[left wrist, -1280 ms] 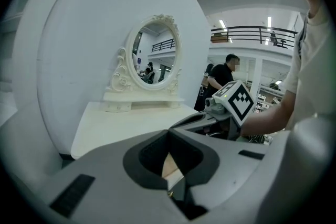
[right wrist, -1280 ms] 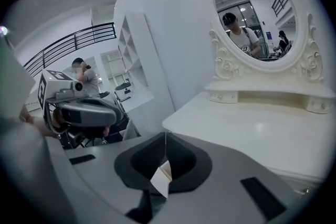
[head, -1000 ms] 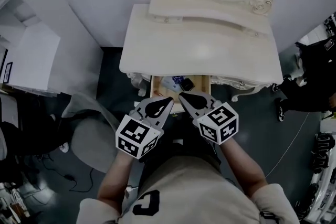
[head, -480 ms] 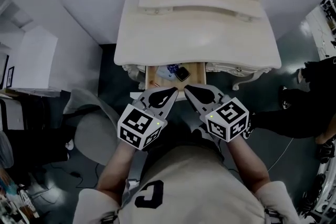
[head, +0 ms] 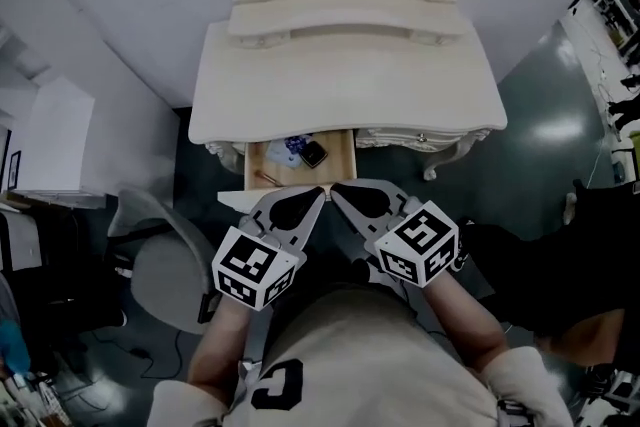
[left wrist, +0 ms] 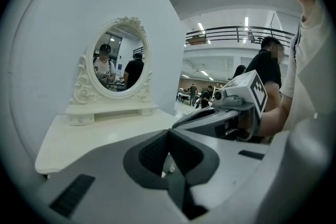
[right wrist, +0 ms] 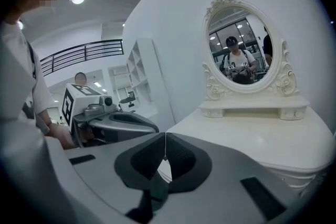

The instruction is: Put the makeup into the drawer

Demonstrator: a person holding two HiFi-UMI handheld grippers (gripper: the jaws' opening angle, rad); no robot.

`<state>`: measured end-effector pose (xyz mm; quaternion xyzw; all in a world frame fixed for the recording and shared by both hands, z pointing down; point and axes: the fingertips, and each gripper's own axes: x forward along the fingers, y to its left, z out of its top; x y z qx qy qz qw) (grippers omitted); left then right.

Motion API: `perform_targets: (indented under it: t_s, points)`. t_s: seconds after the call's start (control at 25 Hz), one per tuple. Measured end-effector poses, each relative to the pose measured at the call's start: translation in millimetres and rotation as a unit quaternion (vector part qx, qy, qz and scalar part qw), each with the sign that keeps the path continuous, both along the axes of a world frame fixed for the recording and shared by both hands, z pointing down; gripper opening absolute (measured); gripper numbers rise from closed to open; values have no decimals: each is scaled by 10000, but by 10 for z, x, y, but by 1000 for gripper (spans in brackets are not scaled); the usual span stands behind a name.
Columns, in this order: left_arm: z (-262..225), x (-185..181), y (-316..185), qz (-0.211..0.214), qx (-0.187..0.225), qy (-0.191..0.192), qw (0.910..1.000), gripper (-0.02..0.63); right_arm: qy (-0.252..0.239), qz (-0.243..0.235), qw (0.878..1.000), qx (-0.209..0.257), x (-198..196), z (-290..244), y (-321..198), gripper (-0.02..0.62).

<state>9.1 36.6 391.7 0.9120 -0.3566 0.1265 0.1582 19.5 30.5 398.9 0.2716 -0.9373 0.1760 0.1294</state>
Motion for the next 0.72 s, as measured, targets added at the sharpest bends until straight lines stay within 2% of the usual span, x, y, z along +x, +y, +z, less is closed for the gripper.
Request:
perform_targets:
  t_s: [0.32,0.52,0.72]
  points:
    - [-87,374,52,131,24,4,9999,55,-121,196,9997,-18,404,-126,70,31]
    - [-103,434,27,146,26,1,9999,55,-113,289,9995,-42,504,-116,56,29]
    - [-39,367,33,115,-6,-23,9999,55,-135,264,9995,-79,439,-55,55,29]
